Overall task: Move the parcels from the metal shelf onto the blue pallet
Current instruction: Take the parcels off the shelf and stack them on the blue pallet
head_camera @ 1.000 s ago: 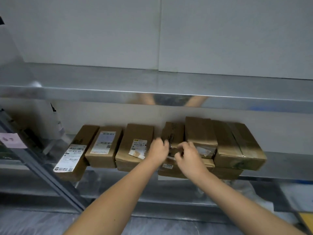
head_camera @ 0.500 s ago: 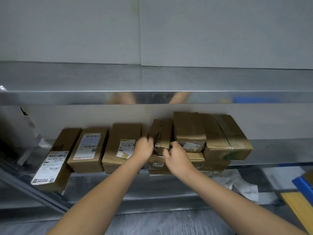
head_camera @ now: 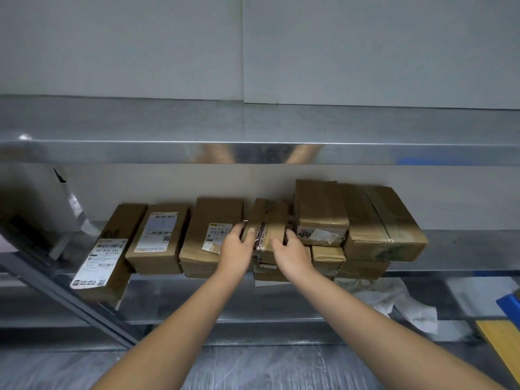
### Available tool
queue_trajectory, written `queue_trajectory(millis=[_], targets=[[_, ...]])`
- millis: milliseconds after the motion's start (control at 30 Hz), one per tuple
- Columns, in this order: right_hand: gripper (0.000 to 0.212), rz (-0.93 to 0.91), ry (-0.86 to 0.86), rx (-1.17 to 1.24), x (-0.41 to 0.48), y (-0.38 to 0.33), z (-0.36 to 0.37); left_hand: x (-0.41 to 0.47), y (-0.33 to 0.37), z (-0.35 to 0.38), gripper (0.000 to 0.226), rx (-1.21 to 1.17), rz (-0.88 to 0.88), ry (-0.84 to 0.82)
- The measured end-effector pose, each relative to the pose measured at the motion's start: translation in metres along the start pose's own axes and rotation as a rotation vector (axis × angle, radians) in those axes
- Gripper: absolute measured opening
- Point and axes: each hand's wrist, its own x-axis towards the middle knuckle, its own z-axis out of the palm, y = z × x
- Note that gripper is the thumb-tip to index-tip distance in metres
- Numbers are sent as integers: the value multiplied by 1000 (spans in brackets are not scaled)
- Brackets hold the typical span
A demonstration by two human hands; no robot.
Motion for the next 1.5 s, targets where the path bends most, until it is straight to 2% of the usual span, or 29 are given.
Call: queue_trajectory(millis=[233,367,467,600,700,767,867,900,1100,1167,1233,1333,1500], targets=[[36,-156,-11,76,-31,-1,-23,-49,10,-15,27,-139,19,113],[17,-302,-38,60,-55,8,-52,-100,20,-13,31,-240,64,177],[9,-343,-114,106,-81,22,-73,-144,23,-4,26,-282,80,190],[31,-236,-256,205,-114,43,-100,-190,34,8,18,-244,67,217],[40,-235,-345,252,-138,62,-113,-226,35,21,11,-200,32,250],[41,-237,-363,279,-154,76,-119,-250,35,30,23,-159,5,248],[37,-232,-365,328,-174,94,-125,-280,32,43,59,-133,-33,177],[35,-235,-368,342,-180,100,-127,-288,30,47,65,-139,-49,162],[29,-288,-300,344,-200,122,-148,-311,35,64,68,-223,-58,158],[34,-231,-301,334,-200,126,-156,-314,43,69,70,-251,-39,147],[42,-126,-378,416,-202,128,-164,-316,52,72,71,-273,1,125],[38,-89,-481,491,-201,125,-175,-318,60,73,67,-307,83,81],[47,-167,-367,550,-196,129,-186,-323,65,72,38,-380,170,29]])
